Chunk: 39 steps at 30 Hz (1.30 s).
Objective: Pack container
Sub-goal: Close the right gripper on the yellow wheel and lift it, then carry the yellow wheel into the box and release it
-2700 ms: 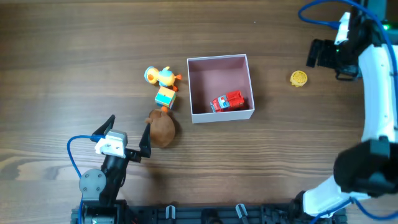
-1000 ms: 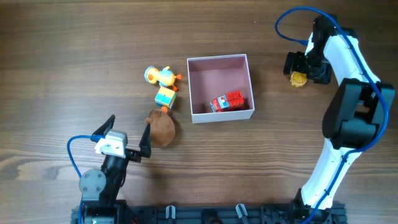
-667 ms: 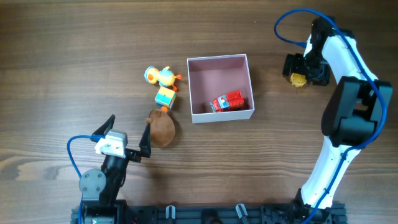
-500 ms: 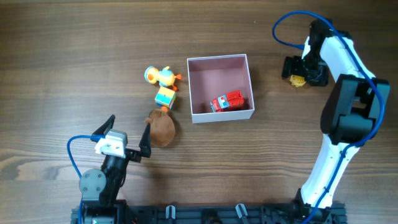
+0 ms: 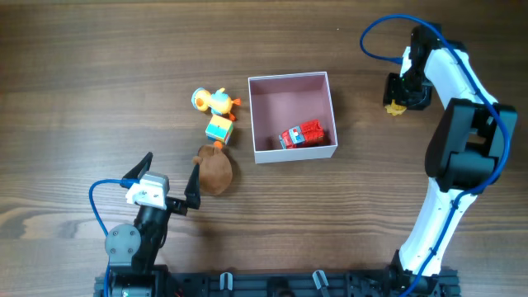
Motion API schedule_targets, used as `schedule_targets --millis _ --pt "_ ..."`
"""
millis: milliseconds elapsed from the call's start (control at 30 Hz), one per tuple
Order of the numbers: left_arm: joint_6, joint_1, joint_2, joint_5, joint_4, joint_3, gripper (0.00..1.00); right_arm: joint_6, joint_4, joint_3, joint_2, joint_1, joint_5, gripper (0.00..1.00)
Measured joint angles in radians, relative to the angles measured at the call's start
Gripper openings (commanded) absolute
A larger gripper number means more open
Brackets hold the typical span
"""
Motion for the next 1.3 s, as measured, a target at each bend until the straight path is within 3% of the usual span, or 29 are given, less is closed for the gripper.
schedule_targets --millis 367,567,700,1067,1300 --pt "0.0 0.0 0.0 0.0 0.0 0.0 1.0 0.0 -0.023 0.014 0.003 0.0 0.006 0.43" --pt "0.0 0.0 0.0 0.0 0.0 0.0 1.0 0.0 -0.177 0.193 0.007 0.008 0.011 0.4" --pt "0.0 0.0 0.0 0.0 0.0 0.0 1.0 0.0 -0.267 0.303 -0.004 0.047 0.002 0.45" --pt "0.0 0.0 0.0 0.0 0.0 0.0 1.0 0.017 -0.379 0.35 -0.109 0.389 -0.05 0.46" --pt "0.0 0.0 0.0 0.0 0.0 0.0 1.0 0.072 -0.379 0.35 -0.118 0.496 -0.061 0.51"
